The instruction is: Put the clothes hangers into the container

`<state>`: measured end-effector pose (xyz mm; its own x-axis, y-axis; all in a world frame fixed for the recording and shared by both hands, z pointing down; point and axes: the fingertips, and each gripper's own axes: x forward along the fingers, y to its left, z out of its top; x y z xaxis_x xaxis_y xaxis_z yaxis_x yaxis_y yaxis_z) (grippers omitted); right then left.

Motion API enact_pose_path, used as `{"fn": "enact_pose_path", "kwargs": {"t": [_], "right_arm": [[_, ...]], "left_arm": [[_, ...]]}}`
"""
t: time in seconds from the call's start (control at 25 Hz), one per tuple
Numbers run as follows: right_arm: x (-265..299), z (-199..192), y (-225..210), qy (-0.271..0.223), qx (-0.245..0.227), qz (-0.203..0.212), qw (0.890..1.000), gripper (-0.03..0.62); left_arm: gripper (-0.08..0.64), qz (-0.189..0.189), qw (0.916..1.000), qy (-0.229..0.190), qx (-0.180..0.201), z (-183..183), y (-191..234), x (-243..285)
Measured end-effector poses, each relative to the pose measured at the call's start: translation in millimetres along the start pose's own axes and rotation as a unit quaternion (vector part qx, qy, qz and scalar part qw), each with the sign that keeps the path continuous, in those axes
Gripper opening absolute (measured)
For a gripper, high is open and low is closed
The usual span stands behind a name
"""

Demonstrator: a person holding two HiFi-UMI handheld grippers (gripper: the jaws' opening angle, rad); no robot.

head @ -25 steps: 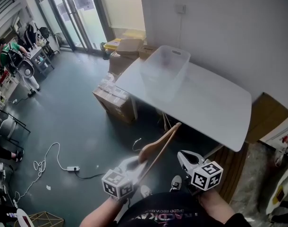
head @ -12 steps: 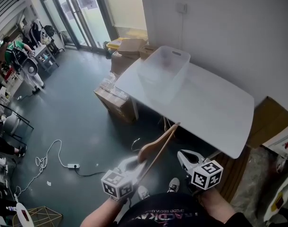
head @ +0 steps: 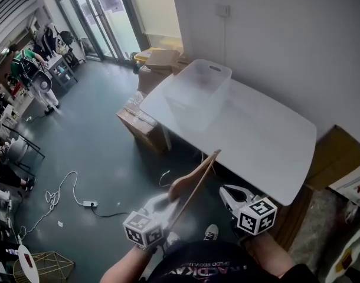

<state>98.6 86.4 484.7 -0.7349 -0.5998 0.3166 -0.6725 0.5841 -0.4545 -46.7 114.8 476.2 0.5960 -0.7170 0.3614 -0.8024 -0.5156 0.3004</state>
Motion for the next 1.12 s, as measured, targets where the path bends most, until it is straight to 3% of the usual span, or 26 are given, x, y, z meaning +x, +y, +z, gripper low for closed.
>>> {"fn": "enact_pose_path", "kwargs": {"t": [0.52,1.12], "right_arm": [[-24.7,16.5,-24.7,-0.029,0.015,0.007,0.999,0.003],[-16.4,21.0,-41.6,-0.034,0.023,-0.022,0.999,0.002]], "left_arm": [[0.061,0.015,0.9996,0.003,0.025,28.0,-20.2,22.1],[0.061,-0.004,0.9991,-0.021,0.036,67.4,4.9,49.5]]}}
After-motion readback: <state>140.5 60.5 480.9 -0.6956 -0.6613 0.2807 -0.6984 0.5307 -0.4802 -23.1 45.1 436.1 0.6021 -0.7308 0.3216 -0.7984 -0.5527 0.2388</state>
